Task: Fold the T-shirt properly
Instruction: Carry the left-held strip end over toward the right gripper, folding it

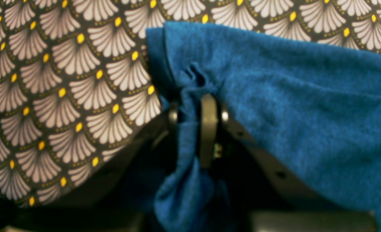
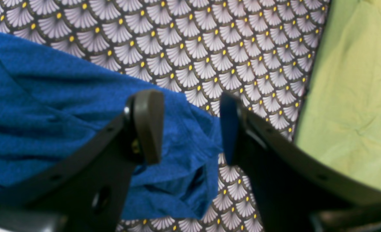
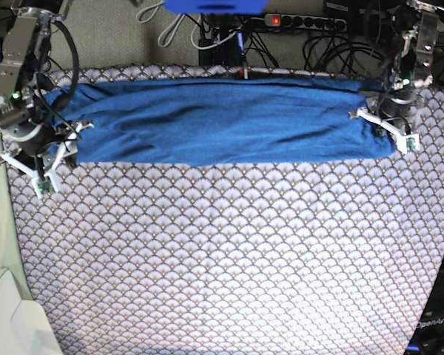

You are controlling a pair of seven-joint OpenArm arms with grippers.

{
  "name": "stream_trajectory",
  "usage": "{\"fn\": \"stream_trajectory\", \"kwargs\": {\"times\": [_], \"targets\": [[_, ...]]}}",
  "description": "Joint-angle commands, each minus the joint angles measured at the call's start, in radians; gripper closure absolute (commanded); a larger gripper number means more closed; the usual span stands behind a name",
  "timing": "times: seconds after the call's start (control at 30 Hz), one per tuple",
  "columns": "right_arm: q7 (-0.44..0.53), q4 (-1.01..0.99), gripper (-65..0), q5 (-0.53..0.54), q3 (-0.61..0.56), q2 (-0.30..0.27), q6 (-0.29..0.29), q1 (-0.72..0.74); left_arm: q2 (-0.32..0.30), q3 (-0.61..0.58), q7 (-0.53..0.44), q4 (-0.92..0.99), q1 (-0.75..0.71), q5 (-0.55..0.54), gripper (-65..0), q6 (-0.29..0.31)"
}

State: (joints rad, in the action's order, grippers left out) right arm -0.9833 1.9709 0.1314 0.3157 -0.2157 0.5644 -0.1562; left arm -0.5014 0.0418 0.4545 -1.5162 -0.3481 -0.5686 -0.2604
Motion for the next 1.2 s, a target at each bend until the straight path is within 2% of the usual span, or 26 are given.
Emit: {"fn": "stream_trajectory", "kwargs": {"times": [0.0, 0.6, 0.63, 0.73, 0.83, 0.97, 1.17], "targets": [[0.019, 0.015, -29.5, 0.003, 0.004, -0.011, 0.003, 0.011, -0.007, -0.003, 0.100, 0.026, -0.018, 0.002, -0.4, -0.026], [0.017, 0.015, -29.5, 0.003, 0.007, -0.011, 0.003, 0.011, -0.015, -0.001, 0.108, -0.188, -0.038, 0.017, -0.4, -0.038], [0.017, 0.015, -29.5, 0.003, 0.009, -0.011, 0.003, 0.011, -0.010, -0.001, 0.115, -0.211, -0.038, 0.032, -0.4, -0.046], [0.017, 0.015, -29.5, 0.003, 0.007, -0.011, 0.003, 0.013, -0.001, -0.006, 0.224, -0.281, -0.036, 0.086, -0.4, -0.124], [0.017, 0.015, -29.5, 0.003, 0.007, -0.011, 0.003, 0.013, 0.042, -0.001, 0.307, -0.370, -0.033, 0.140, -0.4, -0.181], [0.019, 0.015, -29.5, 0.003, 0.009, -0.011, 0.003, 0.013, 0.100, -0.007, 0.382, -0.464, -0.027, 0.239, -0.4, -0.185], [0.019, 0.015, -29.5, 0.003, 0.012, -0.011, 0.003, 0.013, 0.243, -0.018, 0.473, -0.475, 0.033, 0.365, -0.4, -0.179]]}}
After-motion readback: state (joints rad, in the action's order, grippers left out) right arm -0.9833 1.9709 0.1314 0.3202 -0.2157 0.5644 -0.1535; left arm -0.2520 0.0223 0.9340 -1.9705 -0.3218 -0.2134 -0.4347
